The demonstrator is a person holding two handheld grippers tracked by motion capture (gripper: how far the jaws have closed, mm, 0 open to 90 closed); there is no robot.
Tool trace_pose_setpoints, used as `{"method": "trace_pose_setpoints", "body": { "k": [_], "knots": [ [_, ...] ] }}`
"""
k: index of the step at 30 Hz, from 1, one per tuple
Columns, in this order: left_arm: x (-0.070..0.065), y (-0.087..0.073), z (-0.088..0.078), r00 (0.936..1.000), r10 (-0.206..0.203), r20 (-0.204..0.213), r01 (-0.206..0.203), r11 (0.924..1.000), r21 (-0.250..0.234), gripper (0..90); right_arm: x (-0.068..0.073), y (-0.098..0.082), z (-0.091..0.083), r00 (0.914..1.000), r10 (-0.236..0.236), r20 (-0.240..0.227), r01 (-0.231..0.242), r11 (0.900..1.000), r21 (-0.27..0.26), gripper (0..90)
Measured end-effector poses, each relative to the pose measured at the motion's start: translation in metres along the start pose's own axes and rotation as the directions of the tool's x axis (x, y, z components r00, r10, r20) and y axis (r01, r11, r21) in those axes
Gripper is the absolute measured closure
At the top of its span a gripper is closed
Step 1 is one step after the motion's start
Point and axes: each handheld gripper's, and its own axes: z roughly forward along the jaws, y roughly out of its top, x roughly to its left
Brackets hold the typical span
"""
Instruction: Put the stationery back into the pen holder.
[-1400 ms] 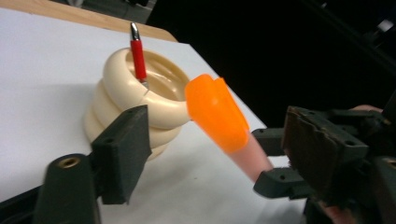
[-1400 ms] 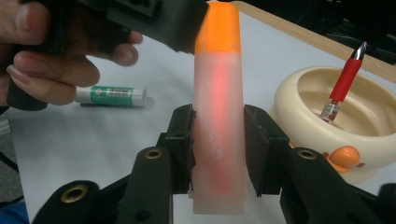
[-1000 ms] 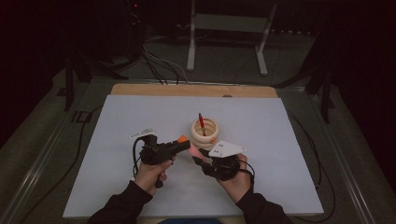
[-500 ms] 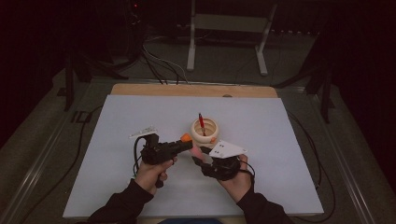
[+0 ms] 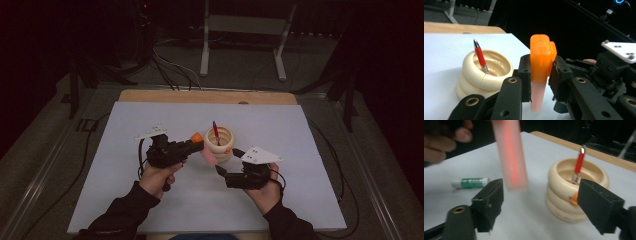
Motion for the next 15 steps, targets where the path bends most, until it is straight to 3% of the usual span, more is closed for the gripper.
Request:
{"method": "trace_pose_setpoints", "body": {
  "k": [5,7,10,15],
  "knots": [
    [-0.001,0.011,-0.001,0.9997,0.023,-0.008,-0.023,0.9997,-0.004,73.8,-0.007,-0.005,-0.006,0.999,0.03,0.034,-0.03,0.999,-0.017,14.1],
    [-0.001,0.015,-0.002,0.9992,0.036,-0.015,-0.037,0.9993,-0.007,73.8,-0.011,-0.007,-0.009,0.9992,0.034,0.023,-0.034,0.999,-0.023,8.6],
    [-0.001,0.021,-0.002,0.9988,0.043,-0.023,-0.043,0.999,-0.008,73.7,-0.015,-0.008,-0.012,0.9989,0.046,0.006,-0.046,0.998,-0.03,8.5],
    [-0.001,0.033,-0.003,0.9964,0.073,-0.043,-0.074,0.9973,-0.009,73.7,-0.029,-0.014,-0.018,0.9979,0.062,0.018,-0.061,0.997,-0.04,5.2]
  ]
}}
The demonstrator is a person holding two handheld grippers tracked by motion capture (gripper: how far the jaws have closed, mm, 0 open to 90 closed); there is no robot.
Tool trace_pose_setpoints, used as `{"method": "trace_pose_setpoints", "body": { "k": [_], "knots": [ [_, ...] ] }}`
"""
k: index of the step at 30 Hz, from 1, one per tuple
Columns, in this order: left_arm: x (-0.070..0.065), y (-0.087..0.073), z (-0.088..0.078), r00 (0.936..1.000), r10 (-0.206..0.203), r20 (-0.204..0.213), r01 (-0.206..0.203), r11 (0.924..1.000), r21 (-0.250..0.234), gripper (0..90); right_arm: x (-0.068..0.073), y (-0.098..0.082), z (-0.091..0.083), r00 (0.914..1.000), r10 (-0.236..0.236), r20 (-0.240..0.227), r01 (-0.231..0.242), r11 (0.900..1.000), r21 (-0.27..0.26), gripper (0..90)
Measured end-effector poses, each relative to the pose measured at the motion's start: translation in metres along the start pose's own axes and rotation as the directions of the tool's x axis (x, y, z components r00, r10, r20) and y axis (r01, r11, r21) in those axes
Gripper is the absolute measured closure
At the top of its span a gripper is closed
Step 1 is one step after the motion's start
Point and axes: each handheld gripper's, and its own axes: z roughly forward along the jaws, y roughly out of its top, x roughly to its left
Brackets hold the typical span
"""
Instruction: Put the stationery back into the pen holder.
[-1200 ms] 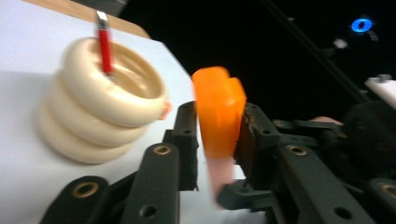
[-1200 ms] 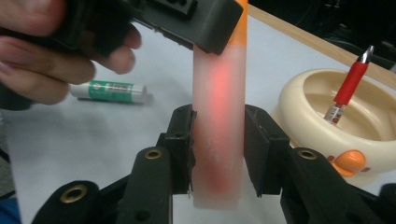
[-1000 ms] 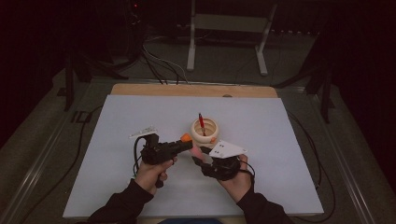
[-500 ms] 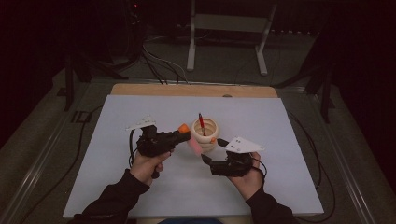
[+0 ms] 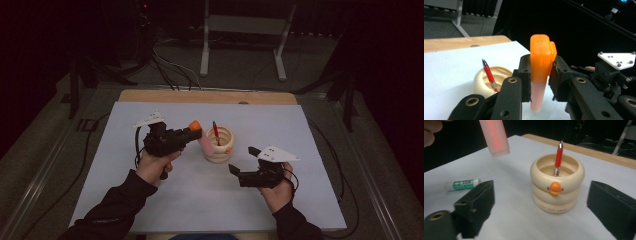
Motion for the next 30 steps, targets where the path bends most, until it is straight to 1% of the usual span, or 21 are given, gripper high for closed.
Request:
{"method": "trace_pose_setpoints", "body": {
  "k": [2,4,6,11,12,15,17,18,19,21,22,23,25,26,28,29,30],
  "knots": [
    [0.0,0.005,0.0,1.0,0.008,-0.004,-0.008,1.0,-0.002,73.7,-0.003,-0.001,-0.002,0.9999,-0.003,0.011,0.003,1.0,0.004,4.4],
    [0.0,0.01,0.0,0.9995,0.027,-0.018,-0.027,0.9996,-0.004,73.7,-0.007,-0.003,-0.004,0.9997,-0.001,0.023,0.001,1.0,0.002,4.4],
    [0.0,0.015,0.0,0.9992,0.036,-0.02,-0.036,0.9993,-0.004,73.7,-0.01,-0.005,-0.006,0.9995,0.002,0.032,-0.002,1.0,0.003,3.1],
    [0.002,0.023,0.006,0.9975,0.065,-0.028,-0.065,0.9979,-0.001,73.7,-0.018,-0.009,-0.014,0.9988,0.018,0.046,-0.018,1.0,-0.003,2.7],
    [0.002,0.024,0.008,0.9965,0.074,-0.038,-0.074,0.9973,0.004,73.7,-0.02,-0.01,-0.015,0.9987,0.025,0.044,-0.025,1.0,-0.006,2.3],
    [0.005,0.026,0.015,0.9955,0.085,-0.042,-0.084,0.9963,0.015,73.7,-0.026,-0.012,-0.02,0.998,0.042,0.048,-0.042,0.999,-0.009,2.3],
    [0.007,0.026,0.02,0.9933,0.106,-0.044,-0.106,0.9942,0.021,73.7,-0.029,-0.014,-0.024,0.9974,0.054,0.046,-0.054,0.998,-0.01,2.3],
    [0.007,0.026,0.02,0.9933,0.106,-0.044,-0.106,0.9942,0.021,73.7,-0.029,-0.014,-0.024,0.9974,0.054,0.046,-0.054,0.998,-0.01,2.3],
    [0.008,0.027,0.025,0.9913,0.124,-0.044,-0.123,0.992,0.029,73.7,-0.031,-0.015,-0.025,0.9974,0.056,0.045,-0.056,0.998,-0.011,2.2],
    [0.009,0.027,0.031,0.9881,0.144,-0.056,-0.142,0.9892,0.038,73.7,-0.034,-0.017,-0.028,0.9973,0.057,0.046,-0.057,0.998,-0.003,2.2],
    [0.01,0.028,0.034,0.9882,0.144,-0.051,-0.142,0.9889,0.043,73.7,-0.035,-0.018,-0.028,0.9973,0.054,0.049,-0.054,0.999,0.0,2.2],
    [0.011,0.028,0.036,0.9871,0.149,-0.06,-0.146,0.9882,0.046,73.7,-0.035,-0.019,-0.029,0.9973,0.06,0.043,-0.06,0.998,0.001,2.2],
    [0.013,0.028,0.042,0.9854,0.16,-0.058,-0.157,0.9861,0.055,73.6,-0.037,-0.021,-0.029,0.9971,0.061,0.045,-0.061,0.998,0.005,2.3],
    [0.014,0.027,0.044,0.9831,0.17,-0.067,-0.166,0.9842,0.061,73.6,-0.038,-0.022,-0.03,0.9973,0.063,0.037,-0.063,0.998,0.001,2.3],
    [0.015,0.026,0.049,0.9834,0.171,-0.061,-0.167,0.9837,0.067,73.6,-0.039,-0.024,-0.029,0.997,0.064,0.044,-0.064,0.998,0.009,2.3],
    [0.016,0.026,0.052,0.9819,0.177,-0.067,-0.173,0.9823,0.072,73.6,-0.039,-0.025,-0.029,0.9971,0.065,0.04,-0.065,0.998,0.009,2.3],
    [0.016,0.025,0.054,0.9808,0.184,-0.063,-0.179,0.9804,0.082,73.6,-0.04,-0.026,-0.029,0.997,0.065,0.042,-0.065,0.998,0.01,2.2]
  ]
}}
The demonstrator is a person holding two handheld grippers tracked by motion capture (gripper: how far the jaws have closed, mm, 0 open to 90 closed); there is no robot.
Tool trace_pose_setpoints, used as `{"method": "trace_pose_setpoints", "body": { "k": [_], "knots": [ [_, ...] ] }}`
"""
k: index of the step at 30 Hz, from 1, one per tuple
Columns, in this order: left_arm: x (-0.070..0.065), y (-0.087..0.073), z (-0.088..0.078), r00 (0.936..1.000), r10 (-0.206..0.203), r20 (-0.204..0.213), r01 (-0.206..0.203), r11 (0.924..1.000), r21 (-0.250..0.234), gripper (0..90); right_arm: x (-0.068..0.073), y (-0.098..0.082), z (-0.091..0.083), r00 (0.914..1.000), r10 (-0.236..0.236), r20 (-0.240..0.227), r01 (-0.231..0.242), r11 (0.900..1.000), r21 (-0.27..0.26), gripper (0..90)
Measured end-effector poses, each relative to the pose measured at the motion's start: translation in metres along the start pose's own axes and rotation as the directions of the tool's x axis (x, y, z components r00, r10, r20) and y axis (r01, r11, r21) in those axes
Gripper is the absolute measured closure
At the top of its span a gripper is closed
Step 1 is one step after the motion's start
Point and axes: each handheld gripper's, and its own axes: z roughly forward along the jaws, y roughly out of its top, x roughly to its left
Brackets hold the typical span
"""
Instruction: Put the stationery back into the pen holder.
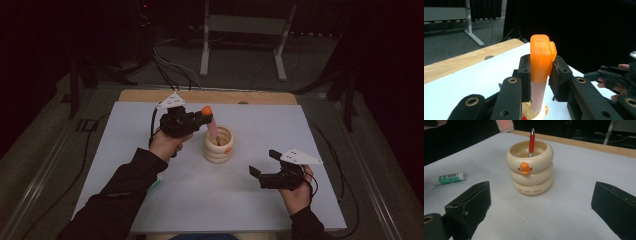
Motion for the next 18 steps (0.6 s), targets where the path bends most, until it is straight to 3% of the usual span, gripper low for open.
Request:
{"method": "trace_pose_setpoints", "body": {
  "k": [7,18],
  "knots": [
    [0.001,-0.006,0.017,0.9986,0.044,-0.029,-0.043,0.9982,0.042,73.6,-0.004,-0.001,-0.002,0.9998,0.017,-0.005,-0.017,1.0,-0.005,2.3],
    [-0.001,-0.017,0.036,0.9972,0.073,-0.011,-0.072,0.9944,0.077,73.6,-0.005,-0.002,-0.002,0.9992,0.024,-0.032,-0.025,1.0,-0.011,2.3]
  ]
}}
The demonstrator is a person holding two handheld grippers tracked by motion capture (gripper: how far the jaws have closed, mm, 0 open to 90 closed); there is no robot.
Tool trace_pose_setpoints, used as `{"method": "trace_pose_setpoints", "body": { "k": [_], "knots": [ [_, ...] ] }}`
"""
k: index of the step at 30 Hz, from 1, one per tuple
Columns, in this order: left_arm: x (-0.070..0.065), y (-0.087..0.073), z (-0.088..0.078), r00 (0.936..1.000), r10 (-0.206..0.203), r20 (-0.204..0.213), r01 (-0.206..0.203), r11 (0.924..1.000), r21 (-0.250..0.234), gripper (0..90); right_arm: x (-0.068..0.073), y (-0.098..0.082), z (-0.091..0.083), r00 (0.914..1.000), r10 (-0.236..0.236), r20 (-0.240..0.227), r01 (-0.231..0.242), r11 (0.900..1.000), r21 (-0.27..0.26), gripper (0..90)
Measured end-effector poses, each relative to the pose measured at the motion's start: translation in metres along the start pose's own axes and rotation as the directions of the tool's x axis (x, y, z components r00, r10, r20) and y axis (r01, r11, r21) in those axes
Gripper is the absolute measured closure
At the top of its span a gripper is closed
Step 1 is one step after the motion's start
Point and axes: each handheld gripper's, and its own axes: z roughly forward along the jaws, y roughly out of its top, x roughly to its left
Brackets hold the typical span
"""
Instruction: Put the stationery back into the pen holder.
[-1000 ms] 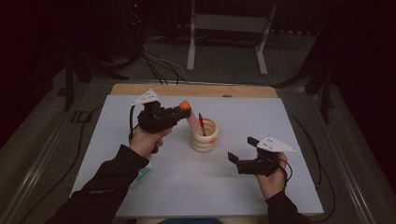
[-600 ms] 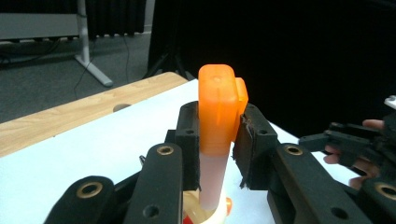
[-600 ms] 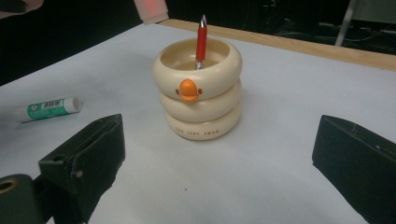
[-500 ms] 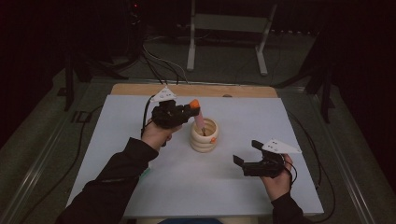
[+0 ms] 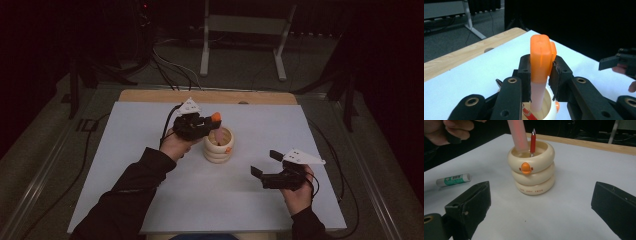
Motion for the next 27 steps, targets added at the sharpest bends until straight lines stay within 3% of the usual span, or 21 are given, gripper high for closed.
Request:
{"method": "trace_pose_setpoints", "body": {
  "k": [8,10,16,27],
  "knots": [
    [-0.001,-0.007,0.013,0.9999,0.01,0.005,-0.01,0.9998,0.014,73.6,0.0,0.0,0.0,1.0,-0.003,-0.001,0.003,1.0,0.0,2.3],
    [0.0,-0.008,0.016,0.9999,-0.003,0.015,0.003,0.9999,0.011,73.5,0.0,-0.001,0.001,1.0,-0.004,0.002,0.004,1.0,0.005,2.3],
    [-0.001,-0.011,0.025,1.0,0.006,0.001,-0.006,0.9997,0.023,73.5,0.001,-0.001,0.002,0.9999,-0.004,-0.011,0.004,1.0,0.007,2.3],
    [0.003,-0.013,0.035,0.999,-0.031,-0.034,0.032,0.9983,0.049,73.4,0.001,0.0,0.002,0.9998,0.007,-0.017,-0.007,1.0,0.007,2.3]
  ]
}}
